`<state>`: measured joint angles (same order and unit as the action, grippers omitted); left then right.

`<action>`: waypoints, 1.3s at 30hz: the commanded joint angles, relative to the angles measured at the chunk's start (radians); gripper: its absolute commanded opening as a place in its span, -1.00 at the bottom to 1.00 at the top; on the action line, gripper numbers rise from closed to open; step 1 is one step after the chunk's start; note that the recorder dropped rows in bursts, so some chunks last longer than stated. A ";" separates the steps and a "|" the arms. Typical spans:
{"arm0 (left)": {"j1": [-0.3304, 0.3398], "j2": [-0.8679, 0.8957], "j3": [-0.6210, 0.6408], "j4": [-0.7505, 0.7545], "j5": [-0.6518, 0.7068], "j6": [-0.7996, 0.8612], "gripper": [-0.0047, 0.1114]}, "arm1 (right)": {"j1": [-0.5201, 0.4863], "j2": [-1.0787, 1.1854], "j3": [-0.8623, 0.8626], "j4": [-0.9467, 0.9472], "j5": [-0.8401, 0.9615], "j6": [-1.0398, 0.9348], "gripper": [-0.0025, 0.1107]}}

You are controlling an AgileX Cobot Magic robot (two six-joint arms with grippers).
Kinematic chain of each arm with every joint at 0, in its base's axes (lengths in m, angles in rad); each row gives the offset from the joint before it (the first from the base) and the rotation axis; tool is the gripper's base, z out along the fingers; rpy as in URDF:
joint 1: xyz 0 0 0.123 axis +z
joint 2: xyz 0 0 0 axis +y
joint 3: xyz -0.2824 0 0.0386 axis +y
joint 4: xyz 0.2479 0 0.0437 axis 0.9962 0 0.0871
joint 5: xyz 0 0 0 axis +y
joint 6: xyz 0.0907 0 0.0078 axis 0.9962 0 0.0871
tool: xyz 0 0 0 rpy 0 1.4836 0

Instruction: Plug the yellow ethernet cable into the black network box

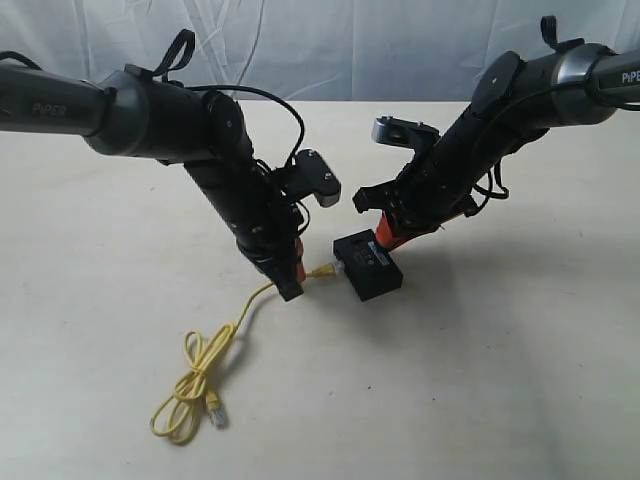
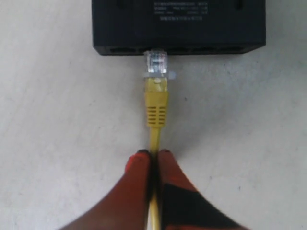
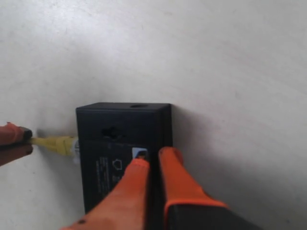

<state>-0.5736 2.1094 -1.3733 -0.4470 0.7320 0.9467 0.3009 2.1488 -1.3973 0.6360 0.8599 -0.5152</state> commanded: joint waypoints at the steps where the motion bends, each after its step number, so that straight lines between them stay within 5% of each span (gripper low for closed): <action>1: -0.008 -0.016 -0.005 0.007 0.026 -0.005 -0.91 | 0.004 0.008 0.004 -0.002 -0.002 -0.005 -0.85; 32: -0.008 -0.035 -0.005 0.011 -0.028 -0.005 -0.91 | 0.004 0.008 0.004 -0.002 -0.004 -0.005 -0.85; 39: -0.008 -0.035 -0.005 -0.094 -0.030 0.031 -0.91 | 0.004 0.008 0.004 0.001 -0.001 -0.005 -0.85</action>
<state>-0.5736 2.0882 -1.3733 -0.4572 0.7223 0.9587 0.3009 2.1488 -1.3973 0.6379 0.8599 -0.5152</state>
